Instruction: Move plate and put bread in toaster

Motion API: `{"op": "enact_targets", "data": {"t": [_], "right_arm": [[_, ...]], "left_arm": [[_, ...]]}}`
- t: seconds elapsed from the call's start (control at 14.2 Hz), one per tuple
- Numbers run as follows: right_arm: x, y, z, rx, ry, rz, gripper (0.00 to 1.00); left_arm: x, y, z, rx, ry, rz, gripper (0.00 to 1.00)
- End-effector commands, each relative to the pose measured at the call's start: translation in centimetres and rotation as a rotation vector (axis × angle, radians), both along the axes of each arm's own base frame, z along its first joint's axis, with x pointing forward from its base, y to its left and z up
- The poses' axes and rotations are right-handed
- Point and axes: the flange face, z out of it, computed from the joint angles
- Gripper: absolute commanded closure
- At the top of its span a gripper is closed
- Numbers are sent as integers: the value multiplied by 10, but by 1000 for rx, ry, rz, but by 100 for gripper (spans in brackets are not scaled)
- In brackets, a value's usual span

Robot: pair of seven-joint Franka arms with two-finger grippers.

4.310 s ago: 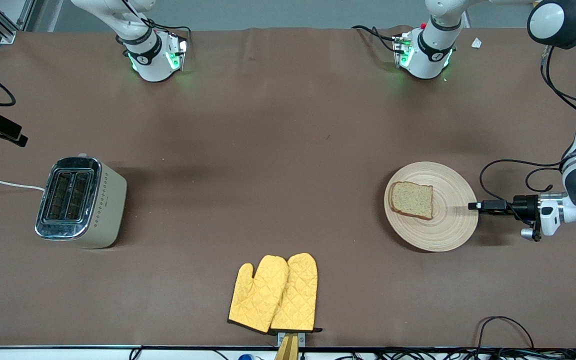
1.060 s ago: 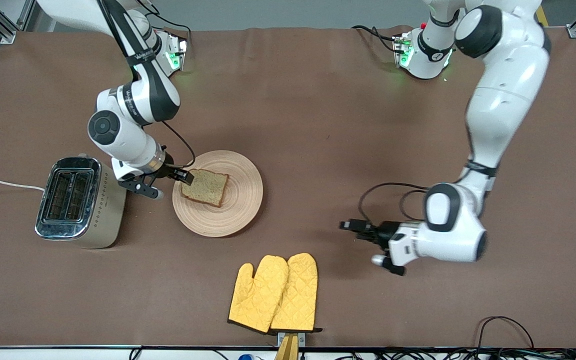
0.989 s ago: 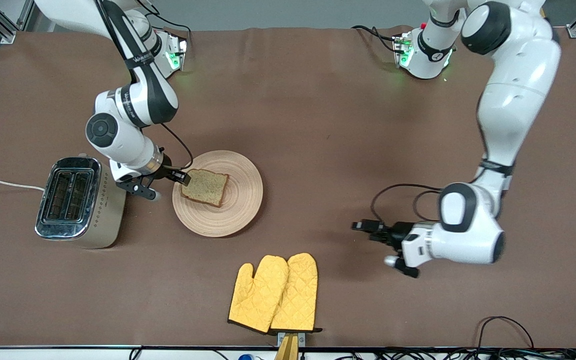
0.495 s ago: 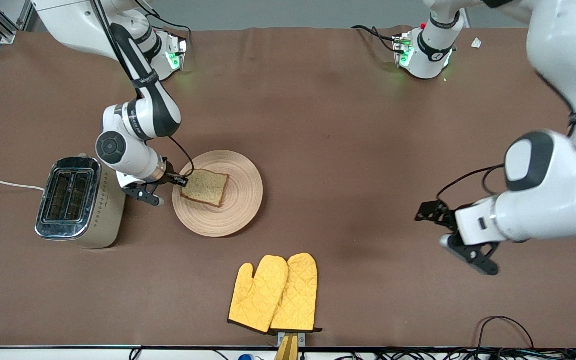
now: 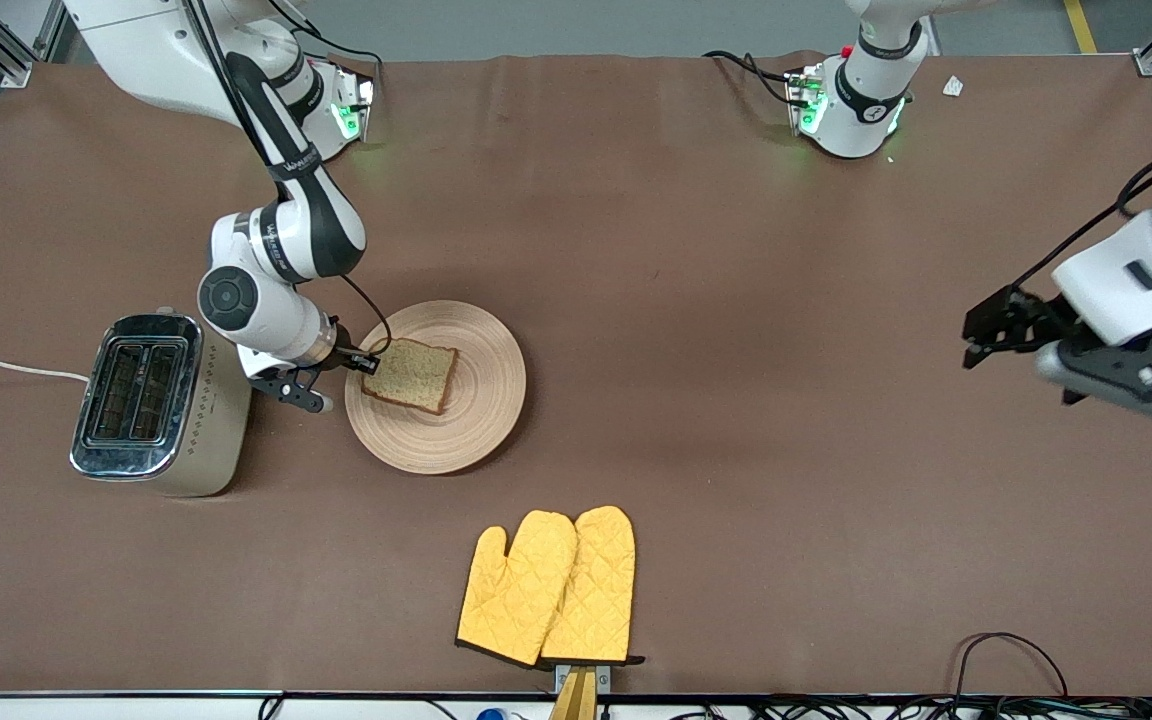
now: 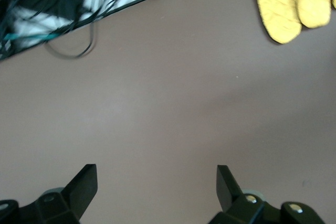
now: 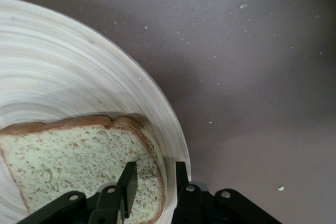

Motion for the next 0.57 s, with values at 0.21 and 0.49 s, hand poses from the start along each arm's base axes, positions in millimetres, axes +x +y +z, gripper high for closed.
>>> {"op": "enact_targets", "data": {"t": [0.21,0.49], "right_arm": [[-2,4,-6,30,1,152,63],[-1,9,-5,32,-3,162,69]], "left_arm": [[-50,24,4,-51,-13,153,0],[-81,17,-4,-30,-45,159,0]]}}
